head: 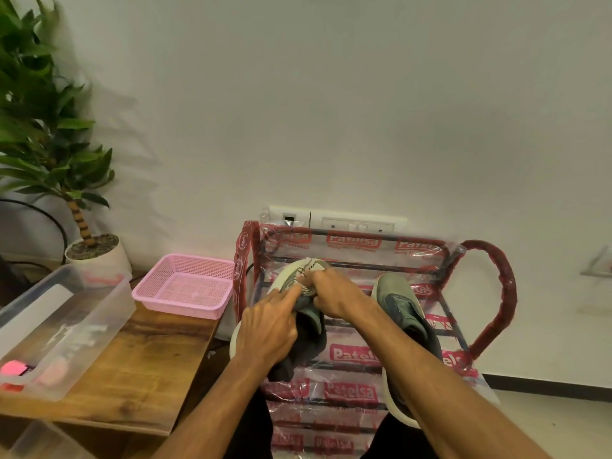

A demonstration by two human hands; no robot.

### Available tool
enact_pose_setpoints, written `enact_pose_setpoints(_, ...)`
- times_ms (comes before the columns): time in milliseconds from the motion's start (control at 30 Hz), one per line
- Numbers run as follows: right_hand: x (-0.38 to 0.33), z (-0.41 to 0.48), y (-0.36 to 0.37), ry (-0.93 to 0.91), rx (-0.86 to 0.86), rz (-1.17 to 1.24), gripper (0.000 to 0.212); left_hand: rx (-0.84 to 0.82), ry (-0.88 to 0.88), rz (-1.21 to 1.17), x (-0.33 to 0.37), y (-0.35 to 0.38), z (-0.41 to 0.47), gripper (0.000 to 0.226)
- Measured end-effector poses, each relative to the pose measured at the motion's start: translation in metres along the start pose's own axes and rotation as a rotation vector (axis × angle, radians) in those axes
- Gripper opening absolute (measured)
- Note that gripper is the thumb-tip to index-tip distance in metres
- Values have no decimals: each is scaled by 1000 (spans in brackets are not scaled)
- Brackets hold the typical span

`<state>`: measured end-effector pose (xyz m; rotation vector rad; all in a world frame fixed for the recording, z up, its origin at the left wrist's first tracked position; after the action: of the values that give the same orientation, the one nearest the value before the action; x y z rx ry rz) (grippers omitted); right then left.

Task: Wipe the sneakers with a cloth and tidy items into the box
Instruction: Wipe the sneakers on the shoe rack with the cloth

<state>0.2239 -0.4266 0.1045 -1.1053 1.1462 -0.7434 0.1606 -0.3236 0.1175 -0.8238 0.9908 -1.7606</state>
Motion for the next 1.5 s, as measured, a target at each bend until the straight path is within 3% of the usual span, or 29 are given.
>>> enact_pose_setpoints(167,9,4,2,-24,40,-184,56,102,43,40,10,-14,-1,38)
enact_pose_setpoints(267,25,13,1,94,74,-232,57,142,102,57,19,-18,-6,41)
enact_pose_setpoints(433,22,19,-10,96,112,-124,32,152,120,59,23,-18,-8,43)
enact_pose_setpoints(633,0,0,-1,-3,73,183,30,168,91,98,16,-17,-3,43)
enact_pose_setpoints(733,-1,-9,-5,-61,47,308,42,168,99,120,16,-17,-4,45)
enact_pose_setpoints(900,20,-7,7,-57,34,47,72,115,85,73,16,-11,-2,42)
enact_pose_setpoints(1000,26,-2,5,-49,33,-165,73,75,70,51,13,-5,-3,36)
enact_pose_setpoints(1100,38,4,-6,36,47,-236,57,39,48,36,12,-4,-4,30)
enact_pose_setpoints(1200,57,4,-21,157,91,-25,44,31,82,48,16,-4,-6,36)
enact_pose_setpoints(1367,60,-4,-48,199,346,245,51,24,76,55,17,-3,-7,32)
enact_pose_setpoints(1500,28,-3,-30,96,255,246,48,74,118,43,21,-8,-7,36)
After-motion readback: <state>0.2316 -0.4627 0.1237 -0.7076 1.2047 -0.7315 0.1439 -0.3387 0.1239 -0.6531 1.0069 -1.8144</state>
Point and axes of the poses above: each hand's wrist, its own z-axis towards the middle knuckle, its own y-axis out of the palm, x = y × z, the point moved 9 cm from there along z, towards the middle knuckle, and after that the axes turned 8 degrees about z, right-handed, at the moved point
